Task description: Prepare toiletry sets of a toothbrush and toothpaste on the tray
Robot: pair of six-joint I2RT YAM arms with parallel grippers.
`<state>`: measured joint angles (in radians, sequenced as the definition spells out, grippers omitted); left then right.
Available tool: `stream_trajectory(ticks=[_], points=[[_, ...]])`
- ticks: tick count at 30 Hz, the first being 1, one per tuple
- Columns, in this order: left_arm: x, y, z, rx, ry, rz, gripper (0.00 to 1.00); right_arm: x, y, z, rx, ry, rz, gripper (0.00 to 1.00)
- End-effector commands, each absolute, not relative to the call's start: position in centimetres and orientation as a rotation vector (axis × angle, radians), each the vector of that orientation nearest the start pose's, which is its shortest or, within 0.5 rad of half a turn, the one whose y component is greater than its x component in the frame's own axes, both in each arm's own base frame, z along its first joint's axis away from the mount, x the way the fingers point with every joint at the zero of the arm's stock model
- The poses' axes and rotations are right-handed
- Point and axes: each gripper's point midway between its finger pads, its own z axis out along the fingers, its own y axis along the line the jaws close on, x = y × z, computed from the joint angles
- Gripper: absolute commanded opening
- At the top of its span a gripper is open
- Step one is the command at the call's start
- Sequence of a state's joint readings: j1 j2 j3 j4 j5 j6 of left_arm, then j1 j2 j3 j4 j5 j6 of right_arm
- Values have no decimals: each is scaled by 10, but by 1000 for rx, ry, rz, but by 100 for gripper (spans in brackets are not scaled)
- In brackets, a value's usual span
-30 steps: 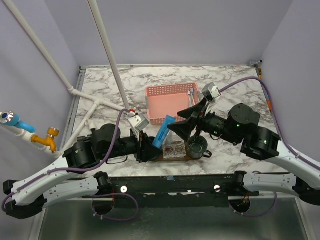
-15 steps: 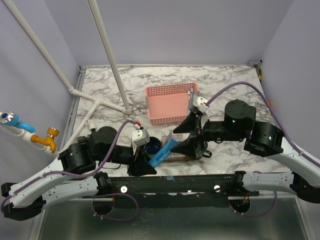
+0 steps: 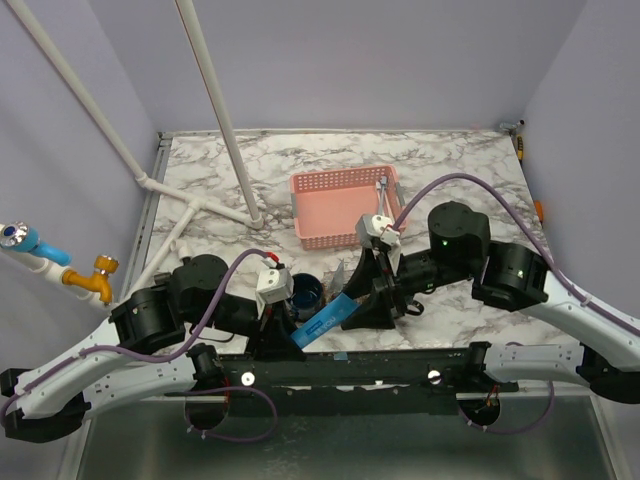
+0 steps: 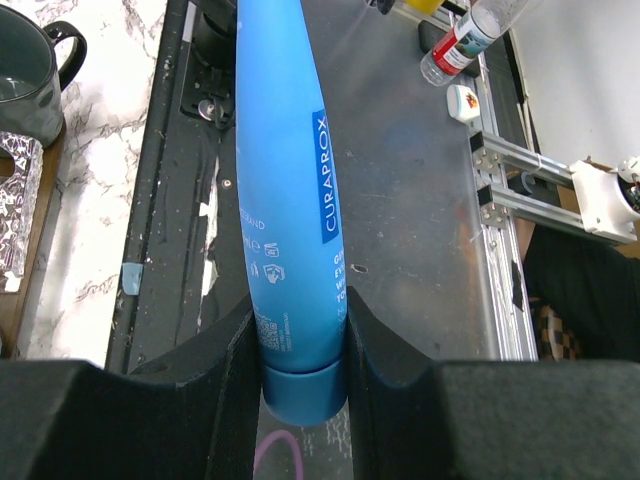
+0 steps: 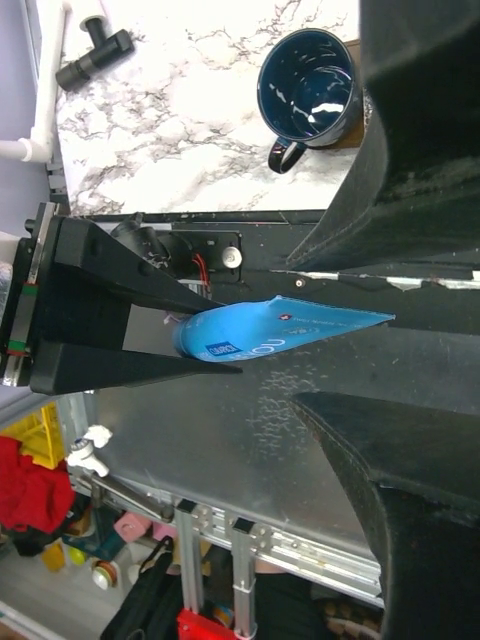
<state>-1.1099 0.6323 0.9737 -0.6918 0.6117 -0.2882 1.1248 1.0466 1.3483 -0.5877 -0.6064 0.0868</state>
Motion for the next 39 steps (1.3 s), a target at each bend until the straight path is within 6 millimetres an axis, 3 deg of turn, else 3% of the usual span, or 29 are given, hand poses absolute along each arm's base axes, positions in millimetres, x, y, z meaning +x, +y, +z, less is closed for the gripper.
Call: stream_trajectory(ticks=[1, 13, 19, 22, 25, 27, 30, 34, 39], points=[[-13, -228, 311, 1298, 1685, -1480, 0, 27, 320, 372, -1426, 1473, 1436, 51], [-11, -230, 309, 1284, 1692, -1476, 0, 26, 330, 364, -1432, 1486, 1475, 29], [-6, -233, 304, 1269, 1718, -1456, 0, 27, 331, 361, -1434, 1485, 1476, 1], [-2, -235, 300, 1256, 1743, -1437, 1, 29, 332, 357, -1425, 1500, 1467, 1], [5, -238, 296, 1231, 1771, -1406, 27, 31, 332, 353, -1414, 1522, 1449, 1], [13, -240, 294, 1186, 1797, -1366, 53, 35, 331, 350, -1394, 1554, 1425, 1], [29, -240, 294, 1112, 1823, -1288, 74, 45, 329, 349, -1339, 1600, 1366, 1], [48, -234, 297, 1029, 1859, -1169, 87, 60, 323, 341, -1281, 1718, 1254, 1], [74, -229, 301, 911, 1901, -1058, 90, 81, 314, 331, -1193, 1872, 1096, 0]])
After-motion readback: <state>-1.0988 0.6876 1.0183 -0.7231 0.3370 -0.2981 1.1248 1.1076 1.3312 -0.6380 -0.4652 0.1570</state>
